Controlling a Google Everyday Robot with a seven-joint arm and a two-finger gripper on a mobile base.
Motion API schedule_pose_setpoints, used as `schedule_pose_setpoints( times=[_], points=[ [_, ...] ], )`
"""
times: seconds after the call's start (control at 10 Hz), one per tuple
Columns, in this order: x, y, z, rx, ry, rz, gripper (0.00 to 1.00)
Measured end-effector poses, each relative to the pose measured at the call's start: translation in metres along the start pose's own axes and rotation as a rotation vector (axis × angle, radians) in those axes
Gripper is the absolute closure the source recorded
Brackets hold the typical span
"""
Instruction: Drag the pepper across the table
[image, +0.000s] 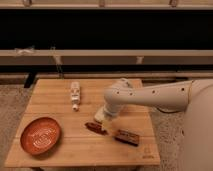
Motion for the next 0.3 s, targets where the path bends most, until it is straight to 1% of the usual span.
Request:
schedule_pose_setpoints(
  times=[0.1,0.3],
  points=[
    [-0.0047,0.0029,-0.0016,0.007,0.004,0.011,0.2],
    [-0.0029,0.0022,-0.0015,0.009,0.003,0.008,0.2]
  ],
)
